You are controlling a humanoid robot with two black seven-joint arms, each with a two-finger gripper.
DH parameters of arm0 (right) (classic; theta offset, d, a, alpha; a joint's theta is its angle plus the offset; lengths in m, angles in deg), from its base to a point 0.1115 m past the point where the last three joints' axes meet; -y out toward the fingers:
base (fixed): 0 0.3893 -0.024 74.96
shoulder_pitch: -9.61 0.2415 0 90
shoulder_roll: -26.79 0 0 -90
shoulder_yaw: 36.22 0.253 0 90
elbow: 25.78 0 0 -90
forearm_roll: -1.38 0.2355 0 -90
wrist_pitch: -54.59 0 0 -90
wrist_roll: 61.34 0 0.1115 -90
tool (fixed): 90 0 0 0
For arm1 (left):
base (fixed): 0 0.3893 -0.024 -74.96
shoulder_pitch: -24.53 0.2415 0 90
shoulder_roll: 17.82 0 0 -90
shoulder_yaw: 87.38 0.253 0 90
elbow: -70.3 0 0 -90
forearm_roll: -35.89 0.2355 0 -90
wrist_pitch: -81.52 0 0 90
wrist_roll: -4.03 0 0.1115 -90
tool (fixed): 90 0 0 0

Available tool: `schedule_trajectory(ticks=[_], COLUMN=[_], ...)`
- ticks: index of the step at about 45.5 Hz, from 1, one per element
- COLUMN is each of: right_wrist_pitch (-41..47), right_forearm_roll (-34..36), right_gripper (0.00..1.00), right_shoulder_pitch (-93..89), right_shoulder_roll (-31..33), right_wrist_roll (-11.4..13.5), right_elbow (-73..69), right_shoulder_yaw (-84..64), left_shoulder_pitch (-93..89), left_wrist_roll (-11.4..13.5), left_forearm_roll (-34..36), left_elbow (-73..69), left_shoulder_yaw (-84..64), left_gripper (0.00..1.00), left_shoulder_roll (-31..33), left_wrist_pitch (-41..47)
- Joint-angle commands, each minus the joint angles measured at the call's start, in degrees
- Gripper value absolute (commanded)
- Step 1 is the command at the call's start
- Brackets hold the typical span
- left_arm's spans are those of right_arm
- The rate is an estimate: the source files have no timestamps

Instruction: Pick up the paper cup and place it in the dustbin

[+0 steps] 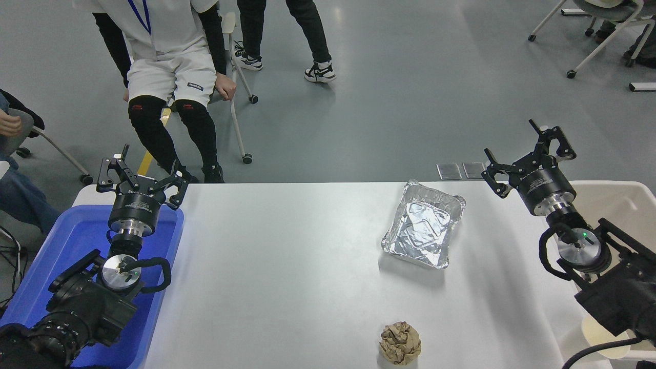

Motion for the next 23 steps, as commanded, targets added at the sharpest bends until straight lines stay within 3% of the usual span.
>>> schedule_trajectory(ticks=[1,23], right_wrist_pitch=[0.0,0.0], right_forearm_roll=[0.0,0.0], right_gripper=[1.00,1.00], right_shoulder_pitch=[-0.1,0.5], right_shoulder_roll=[0.3,0.6], right_wrist_roll=[0.0,0.0], right_elbow=[0.0,0.0], right_shoulder_yaw=[-0.7,-0.7], left_shoulder_pitch=[0.0,0.0], left_wrist_roll=[0.0,0.0], left_forearm_roll=[0.0,0.0], left_elbow=[0.0,0.0], left_shoulder_yaw=[0.0,0.0], left_gripper=[0.99,0.99], left_shoulder_roll=[0.0,0.0], left_wrist_pitch=[0.0,-0.1])
